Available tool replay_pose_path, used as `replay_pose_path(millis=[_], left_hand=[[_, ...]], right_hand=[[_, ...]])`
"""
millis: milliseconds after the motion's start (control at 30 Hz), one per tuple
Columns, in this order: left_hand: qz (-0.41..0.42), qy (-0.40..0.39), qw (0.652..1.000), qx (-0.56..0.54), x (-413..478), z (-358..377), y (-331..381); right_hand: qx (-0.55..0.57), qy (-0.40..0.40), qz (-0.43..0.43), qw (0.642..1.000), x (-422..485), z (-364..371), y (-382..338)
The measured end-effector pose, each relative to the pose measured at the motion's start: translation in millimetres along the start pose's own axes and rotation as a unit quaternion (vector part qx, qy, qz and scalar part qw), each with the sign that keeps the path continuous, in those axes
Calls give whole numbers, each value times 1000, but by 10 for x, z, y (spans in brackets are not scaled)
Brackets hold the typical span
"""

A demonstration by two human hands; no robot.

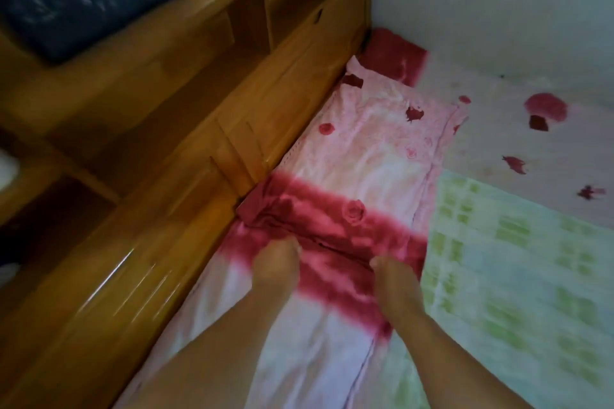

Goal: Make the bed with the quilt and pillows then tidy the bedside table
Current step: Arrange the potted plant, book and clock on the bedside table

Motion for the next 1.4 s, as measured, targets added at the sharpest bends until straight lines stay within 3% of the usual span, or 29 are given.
replay_pose_path(millis=[133,200,333,400,567,633,733,833,900,1033,1167,1333,1400], left_hand=[[-39,67,991,-106,-89,-901,474],[-72,87,967,-229,-161,-1302,752],[-148,72,837,-522,-412,-1889,1459],[-161,31,783,-600,-658,-2047,1876],[-147,-46,695,-702,-1406,-2123,2520],[-151,-26,671,-725,-1729,-2182,2587],[-166,33,664,-728,-2124,-2325,2509],[-194,112,638,-737,-2578,-2457,2202],[-232,170,594,-751,-2944,-2514,1813],[-326,281,478,-766,-3705,-2489,930],[-338,372,365,-784,-4351,-2415,359],[-339,426,313,-779,-4990,-2301,-305],[-340,441,311,-770,-5323,-2275,-782]], right_hand=[[131,110,61,983,-202,-891,-511],[270,149,100,946,-236,-1290,-684],[588,107,185,780,-400,-1940,-882],[637,90,168,747,-590,-2276,-888],[613,137,116,769,-1145,-2868,-678],[609,129,101,776,-1408,-3020,-678],[603,100,60,789,-1746,-3118,-826],[581,40,4,813,-2078,-2969,-1143],[578,-51,-11,814,-2359,-2658,-1471],[542,-197,-19,817,-3012,-2021,-1950],[498,-255,-64,826,-3594,-1645,-2317],[470,-265,-111,835,-4140,-1241,-2652],[460,-243,-137,843,-4394,-991,-2882]])
Point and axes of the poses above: each hand's wrist, its own x-axis towards the middle knuckle, its own z-axis out of the palm, y = z × x, the point moved 4 cm from there along x, towards the middle knuckle, and after that the axes turned 4 degrees about -x, right-handed, at the moved point
